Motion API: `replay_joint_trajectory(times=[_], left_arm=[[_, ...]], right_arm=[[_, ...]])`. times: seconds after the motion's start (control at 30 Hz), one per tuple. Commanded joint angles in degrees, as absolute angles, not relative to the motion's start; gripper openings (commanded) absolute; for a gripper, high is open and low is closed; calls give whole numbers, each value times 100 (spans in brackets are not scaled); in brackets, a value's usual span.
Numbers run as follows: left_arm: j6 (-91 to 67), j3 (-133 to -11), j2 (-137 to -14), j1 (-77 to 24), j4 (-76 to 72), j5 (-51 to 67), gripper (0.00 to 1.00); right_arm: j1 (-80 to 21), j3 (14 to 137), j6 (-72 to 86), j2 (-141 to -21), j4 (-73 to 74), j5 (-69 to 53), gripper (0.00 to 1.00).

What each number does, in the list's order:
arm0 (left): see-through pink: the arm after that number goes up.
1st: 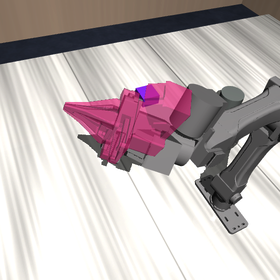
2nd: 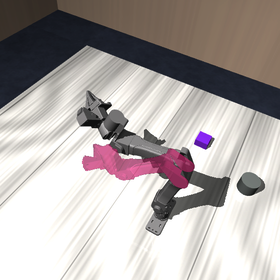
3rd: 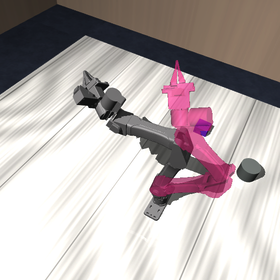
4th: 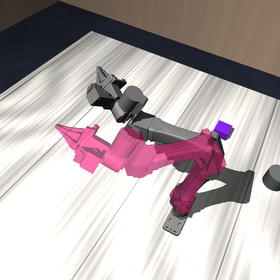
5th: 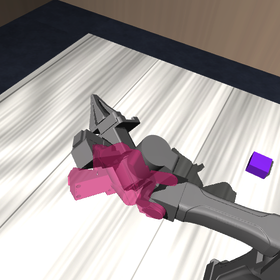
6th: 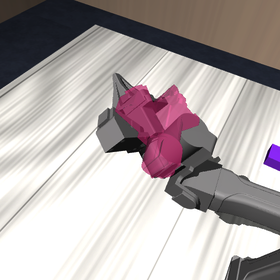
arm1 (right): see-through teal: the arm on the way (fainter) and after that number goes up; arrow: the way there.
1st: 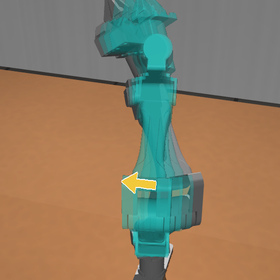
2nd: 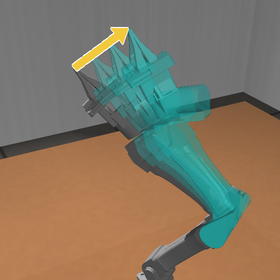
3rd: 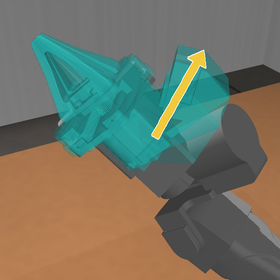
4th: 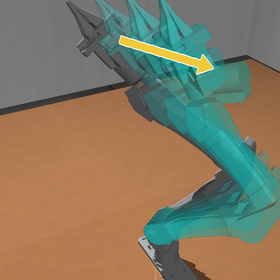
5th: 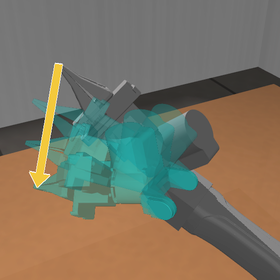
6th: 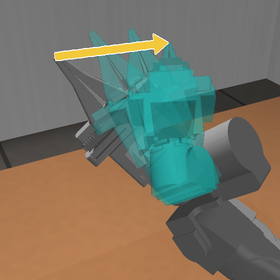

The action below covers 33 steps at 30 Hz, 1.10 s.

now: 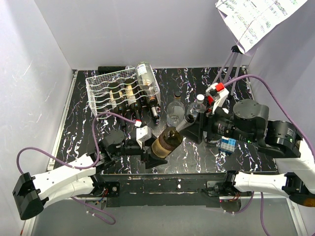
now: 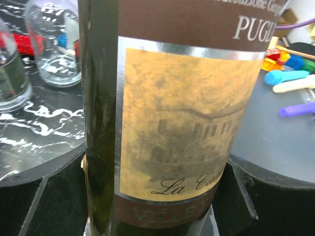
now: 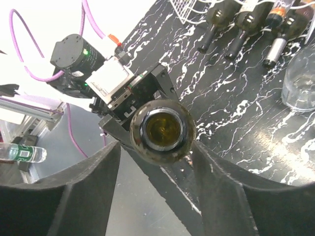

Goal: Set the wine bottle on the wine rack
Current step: Pick up the wine bottle from the center of the board.

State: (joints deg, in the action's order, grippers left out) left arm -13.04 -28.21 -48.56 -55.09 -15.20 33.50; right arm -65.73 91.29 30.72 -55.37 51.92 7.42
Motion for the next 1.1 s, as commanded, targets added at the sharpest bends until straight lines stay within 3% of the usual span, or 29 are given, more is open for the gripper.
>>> replay_joint_trajectory(times=[0.0,0.23,0.7,1.07], left_arm=[[-765,-3260,-4457,-5476,-897,2717,0],[-589,-3331,-4202,-5484,-475,2444,0],[1009,-4411,-4096,-5476,1283,1556,0],[2434,-4675,-4104,-5476,1678,580,0]], right_arm=[[-6592,9281,3024,-5484,4948,975,71],[-6592,9378,2874,-5493,5018,1124,79],[-6592,9922,2330,-5194,5423,1977,82],[-6592,10985,1837,-5650,6116,1495,84]])
